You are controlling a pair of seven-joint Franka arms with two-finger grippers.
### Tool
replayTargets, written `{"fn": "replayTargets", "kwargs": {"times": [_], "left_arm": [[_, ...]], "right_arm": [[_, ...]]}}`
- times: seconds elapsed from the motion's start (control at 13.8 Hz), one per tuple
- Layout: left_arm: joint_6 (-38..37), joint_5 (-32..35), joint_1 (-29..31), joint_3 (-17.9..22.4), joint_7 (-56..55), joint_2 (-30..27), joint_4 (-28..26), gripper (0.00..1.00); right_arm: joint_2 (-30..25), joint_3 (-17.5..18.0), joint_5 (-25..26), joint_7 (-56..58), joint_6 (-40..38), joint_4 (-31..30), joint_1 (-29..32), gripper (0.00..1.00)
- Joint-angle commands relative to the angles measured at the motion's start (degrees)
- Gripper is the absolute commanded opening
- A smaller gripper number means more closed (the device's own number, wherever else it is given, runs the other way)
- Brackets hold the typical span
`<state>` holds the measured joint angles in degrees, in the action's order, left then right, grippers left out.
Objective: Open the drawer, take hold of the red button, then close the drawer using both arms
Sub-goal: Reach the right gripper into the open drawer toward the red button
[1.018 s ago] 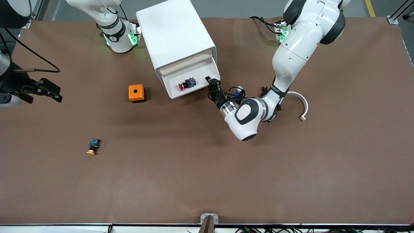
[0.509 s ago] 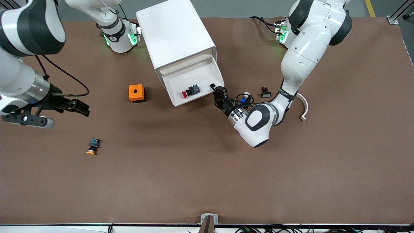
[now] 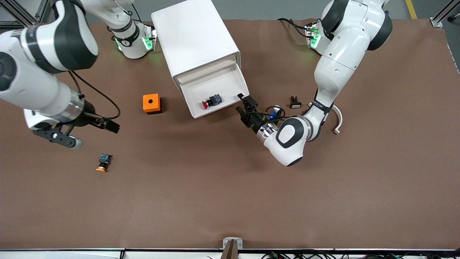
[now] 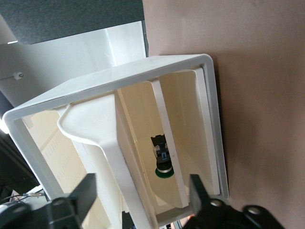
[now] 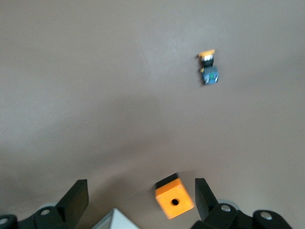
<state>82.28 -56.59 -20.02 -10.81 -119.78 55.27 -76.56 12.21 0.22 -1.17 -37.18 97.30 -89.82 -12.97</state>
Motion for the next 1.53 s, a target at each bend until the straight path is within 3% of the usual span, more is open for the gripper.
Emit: {"fn": "replayTargets", "kwargs": {"times": [0.0, 0.07, 0.29, 0.65, 0.87, 1.16, 1.45], "left_arm": [[0.07, -0.27, 1.38, 0.18, 6.02, -1.65, 0.01, 0.94], [0.07, -0.19, 2.43, 0.09, 8.57, -2.00, 0.01, 0.99], [-0.10, 3.22, 4.37, 0.09, 12.19, -2.80, 2.37, 0.99], [-0.02, 6.57, 6.65, 0.18, 28.78, -4.46, 3.17, 0.99], [0.85, 12.36, 6.66, 0.35, 39.41, -5.52, 4.40, 0.99], [10.94, 26.68, 2.02, 2.37, 53.31, -9.29, 4.40, 0.99], [22.55, 34.06, -6.49, 7.28, 55.79, -12.99, 4.31, 0.99]], "right_arm": [[1.15, -0.31, -1.89, -14.10, -0.44, -0.70, -5.73, 0.99], [1.15, -0.31, -3.99, -17.45, -0.44, -1.23, -6.53, 0.99], [2.20, -0.31, -10.94, -27.73, -0.09, -2.38, -8.82, 0.99], [3.44, -0.40, -11.40, -41.72, 7.54, -7.02, -16.98, 0.99], [3.52, -0.40, -11.31, -47.09, 13.51, -10.81, -21.91, 0.99], [3.53, -0.40, -11.31, -51.67, 20.90, -15.99, -26.66, 0.99], [3.52, -0.48, -11.31, -54.75, 27.49, -20.13, -29.65, 0.99]]}}
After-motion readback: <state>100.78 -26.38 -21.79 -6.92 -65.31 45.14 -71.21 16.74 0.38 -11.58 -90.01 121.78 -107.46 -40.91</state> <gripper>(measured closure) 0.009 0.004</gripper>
